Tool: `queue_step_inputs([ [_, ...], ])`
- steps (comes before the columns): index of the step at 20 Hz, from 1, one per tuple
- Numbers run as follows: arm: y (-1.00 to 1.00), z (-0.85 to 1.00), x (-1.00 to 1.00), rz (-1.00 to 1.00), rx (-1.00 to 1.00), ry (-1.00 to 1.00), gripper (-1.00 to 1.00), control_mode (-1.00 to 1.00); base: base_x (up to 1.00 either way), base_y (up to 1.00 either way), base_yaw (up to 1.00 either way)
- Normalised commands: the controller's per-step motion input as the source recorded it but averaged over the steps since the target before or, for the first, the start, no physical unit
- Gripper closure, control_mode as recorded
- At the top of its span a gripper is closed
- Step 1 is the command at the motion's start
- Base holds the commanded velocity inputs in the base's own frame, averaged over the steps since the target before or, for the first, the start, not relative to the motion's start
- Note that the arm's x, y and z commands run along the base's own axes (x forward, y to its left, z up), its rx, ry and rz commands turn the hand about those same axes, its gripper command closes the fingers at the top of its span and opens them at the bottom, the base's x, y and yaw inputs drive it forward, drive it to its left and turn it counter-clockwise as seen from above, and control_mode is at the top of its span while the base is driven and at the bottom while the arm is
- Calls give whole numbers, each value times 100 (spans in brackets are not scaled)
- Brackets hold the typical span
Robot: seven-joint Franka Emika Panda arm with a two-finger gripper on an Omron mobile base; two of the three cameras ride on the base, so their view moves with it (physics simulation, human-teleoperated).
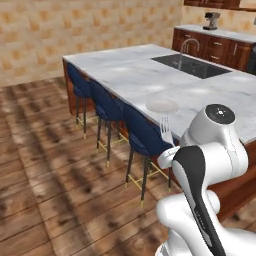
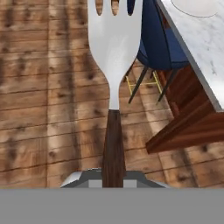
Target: Take the fork and place it on the left side of the plate. Then take the spoon and place it on the right side of the plate. Make sure they're directly next to the plate.
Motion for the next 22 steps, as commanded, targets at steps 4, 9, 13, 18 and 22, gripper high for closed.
queue_step_inputs([
  [4,0,0,0,0,0,0,100,100,39,89,-39],
  [9,0,0,0,0,0,0,100,100,38,88,-39],
  [13,0,0,0,0,0,0,100,100,40,79,-42],
  [18,0,0,0,0,0,0,100,100,44,69,-46],
  [22,0,0,0,0,0,0,100,100,37,69,-46],
])
